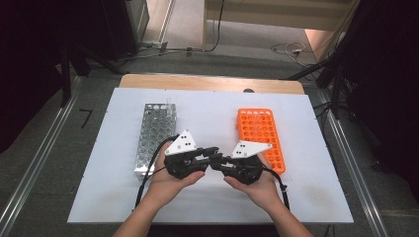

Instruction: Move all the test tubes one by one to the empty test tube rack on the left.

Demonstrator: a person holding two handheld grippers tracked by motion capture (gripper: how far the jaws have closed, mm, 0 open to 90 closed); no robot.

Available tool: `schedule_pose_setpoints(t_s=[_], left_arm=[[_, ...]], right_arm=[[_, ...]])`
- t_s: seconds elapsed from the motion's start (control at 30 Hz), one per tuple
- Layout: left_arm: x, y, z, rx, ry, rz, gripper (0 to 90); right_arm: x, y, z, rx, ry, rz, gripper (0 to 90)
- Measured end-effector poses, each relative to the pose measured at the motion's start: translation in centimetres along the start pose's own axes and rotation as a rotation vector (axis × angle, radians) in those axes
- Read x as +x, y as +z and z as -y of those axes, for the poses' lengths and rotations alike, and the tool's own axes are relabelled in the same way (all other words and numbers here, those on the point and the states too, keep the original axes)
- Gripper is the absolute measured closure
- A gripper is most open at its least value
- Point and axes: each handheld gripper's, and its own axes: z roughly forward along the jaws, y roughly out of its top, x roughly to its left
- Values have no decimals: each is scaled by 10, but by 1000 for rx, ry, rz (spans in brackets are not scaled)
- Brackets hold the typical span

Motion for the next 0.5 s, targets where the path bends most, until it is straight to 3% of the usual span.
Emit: schedule_pose_setpoints(t_s=[0.17,0.5], left_arm=[[-1,3,0,12,5,-1,699],[-1,1,0,7,13,-23,749]], right_arm=[[2,0,-1,-1,-10,-5,737],[2,-1,-2,-5,-10,-9,735]])
